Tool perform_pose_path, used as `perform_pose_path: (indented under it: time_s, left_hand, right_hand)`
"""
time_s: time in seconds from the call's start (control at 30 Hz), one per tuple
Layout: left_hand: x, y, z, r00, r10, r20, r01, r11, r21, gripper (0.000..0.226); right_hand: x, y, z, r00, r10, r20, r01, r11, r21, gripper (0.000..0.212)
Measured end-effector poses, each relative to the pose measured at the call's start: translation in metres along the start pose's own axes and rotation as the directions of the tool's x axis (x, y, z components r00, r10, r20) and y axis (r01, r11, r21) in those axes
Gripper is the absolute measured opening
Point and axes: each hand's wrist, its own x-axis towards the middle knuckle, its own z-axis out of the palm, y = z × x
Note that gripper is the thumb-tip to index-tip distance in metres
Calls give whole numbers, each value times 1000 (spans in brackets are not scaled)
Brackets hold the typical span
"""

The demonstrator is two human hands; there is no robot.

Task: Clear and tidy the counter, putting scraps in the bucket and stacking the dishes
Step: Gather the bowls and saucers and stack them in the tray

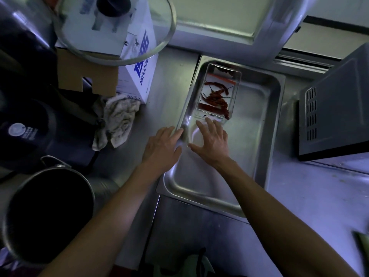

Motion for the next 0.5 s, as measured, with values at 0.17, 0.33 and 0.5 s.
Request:
perform_pose_path:
  time_s: [0.17,0.33,0.5]
  left_hand:
    - [-5,5,-2,1000,-20,-9,20,1000,-6,55]
    - [-13,7,-2,999,-43,17,42,999,34,56]
    - [-29,15,-6,999,-48,26,46,998,52,57]
  right_hand:
    - [-5,8,10,999,-27,26,29,999,-46,77]
    - [-6,9,8,998,-35,52,39,997,-65,77]
    - [-21,10,-3,991,-44,127,49,998,-34,73]
